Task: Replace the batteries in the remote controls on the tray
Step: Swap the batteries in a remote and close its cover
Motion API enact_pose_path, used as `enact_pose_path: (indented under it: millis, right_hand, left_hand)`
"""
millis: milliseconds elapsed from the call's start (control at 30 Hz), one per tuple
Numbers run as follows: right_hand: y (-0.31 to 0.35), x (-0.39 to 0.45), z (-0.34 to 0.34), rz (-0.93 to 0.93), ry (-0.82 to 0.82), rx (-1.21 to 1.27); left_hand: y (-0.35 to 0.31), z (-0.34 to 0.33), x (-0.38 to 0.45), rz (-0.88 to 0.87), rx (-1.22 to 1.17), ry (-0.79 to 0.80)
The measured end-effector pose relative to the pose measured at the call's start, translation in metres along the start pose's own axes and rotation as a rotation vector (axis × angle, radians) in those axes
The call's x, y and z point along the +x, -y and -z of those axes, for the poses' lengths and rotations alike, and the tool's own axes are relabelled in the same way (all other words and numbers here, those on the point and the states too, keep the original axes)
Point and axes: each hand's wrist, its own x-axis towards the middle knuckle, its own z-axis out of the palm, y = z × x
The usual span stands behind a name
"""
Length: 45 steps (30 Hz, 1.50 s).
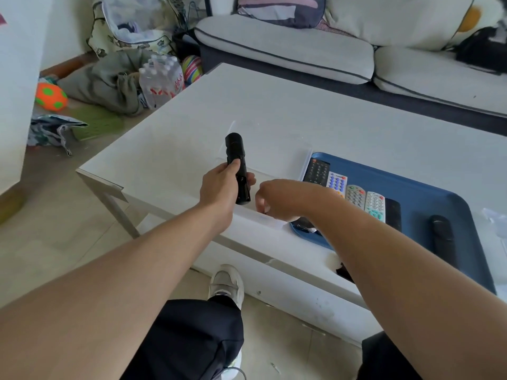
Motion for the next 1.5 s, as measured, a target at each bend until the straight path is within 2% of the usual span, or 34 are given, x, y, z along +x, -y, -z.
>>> enact_pose_path:
  millis: [200,333,633,800,933,1067,1200,1333,1400,1433,1500]
  right_hand:
    - [-0.021,-0.016,0.024,-0.047,-0.280,0.178]
    - [-0.035,-0.024,0.027,-0.127,-0.321,0.156]
    - [-0.017,-0.007,0.006,-0.107,-0.286,-0.059]
    - [-0.002,0.012,-0.002,-0.092,-0.249,0.181]
    - [0.010,0.027,-0.004,-0.072,-0.205,0.217]
    - [0.014,0.036,0.000,-0.063,-0.131,0.202]
    - [0.016,0.036,0.003,-0.050,-0.138,0.158]
    - [0.007,0.023,0.012,-0.041,-0.188,0.256]
    - [-0.003,0.008,0.025,-0.047,-0.258,0.442]
    - [-0.010,-0.005,0.030,-0.054,-0.286,0.679]
    - [-0.018,-0.027,0.035,-0.024,-0.246,1.441]
  left_hand:
    - [-0.002,-0.003,0.005,0.118,-0.168,-0.022]
    - [-0.002,-0.002,0.003,0.149,-0.207,-0.013]
    - [-0.003,-0.003,0.003,0.137,-0.173,-0.001]
    - [-0.003,0.001,0.002,0.181,-0.240,-0.019]
    - [-0.011,0.007,0.000,0.199,-0.381,-0.049]
    - [-0.016,0.016,0.009,0.141,-0.422,-0.106]
    - [-0.015,0.018,0.014,0.140,-0.411,-0.119]
    - [-0.012,0.015,0.015,0.125,-0.386,-0.121]
    - [-0.013,0.013,0.014,0.087,-0.347,-0.112]
    - [-0.015,0.008,0.010,0.065,-0.321,-0.094]
    - [-0.019,0.000,0.003,0.018,-0.246,-0.052]
